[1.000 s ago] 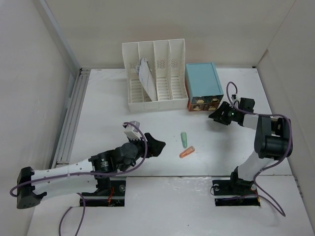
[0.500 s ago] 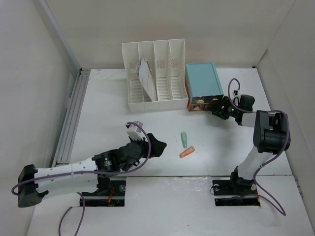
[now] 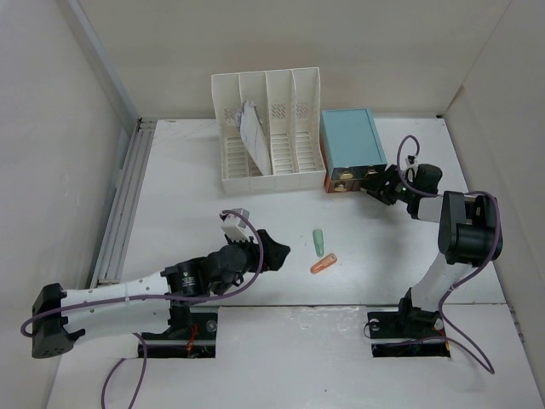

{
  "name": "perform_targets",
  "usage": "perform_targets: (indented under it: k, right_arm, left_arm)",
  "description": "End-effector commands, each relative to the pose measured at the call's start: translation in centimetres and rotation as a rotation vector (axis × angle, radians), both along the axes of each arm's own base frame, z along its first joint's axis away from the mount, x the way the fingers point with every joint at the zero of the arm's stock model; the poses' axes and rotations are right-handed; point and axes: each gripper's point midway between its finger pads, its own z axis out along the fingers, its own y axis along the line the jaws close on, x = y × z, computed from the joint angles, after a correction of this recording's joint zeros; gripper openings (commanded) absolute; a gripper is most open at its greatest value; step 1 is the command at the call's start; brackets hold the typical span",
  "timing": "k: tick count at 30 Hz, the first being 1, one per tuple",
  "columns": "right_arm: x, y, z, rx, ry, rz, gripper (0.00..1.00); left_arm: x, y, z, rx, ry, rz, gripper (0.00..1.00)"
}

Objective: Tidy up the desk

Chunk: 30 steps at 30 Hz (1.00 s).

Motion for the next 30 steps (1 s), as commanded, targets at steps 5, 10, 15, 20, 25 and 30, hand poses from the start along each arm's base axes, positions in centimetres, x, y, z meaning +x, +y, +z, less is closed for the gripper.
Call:
perform_targets:
  k: [5,10,15,20,25,30]
  right_arm:
    - [1.7,-0.9,1.3,-0.043,-0.106,-0.043,0.41]
    - [1.0,-1.0,1.3,-0.055,-0.108,-0.048,0.27]
    - [-0.8,-1.0,1.4,-0.083,-0.091,-0.023,0.27]
    - [-4.1,-0.5,-0.9,-0.138,0.004,0.044,0.27]
    - [-6.7,-0.3,-1.5,-0.186,0.061,0.101,0.29]
    - [-8.5,-0.2,-1.1,-0.212,0.085,0.118,0.45]
  left_arm:
    - [0.4,-0.6,2.9,-0.063,-0.039,0.004,0.73]
    - [0.3,-0.5,3.0,-0.070,-0.034,0.007,0.73]
    - [0.2,-0.2,3.3,-0.079,-0.037,0.007,0.73]
    - [0.2,-0.1,3.6,-0.089,-0.040,0.007,0.73]
    - [0.2,0.0,3.9,-0.098,-0.043,0.007,0.73]
    - [0.2,-0.1,3.7,-0.099,-0.043,0.007,0.73]
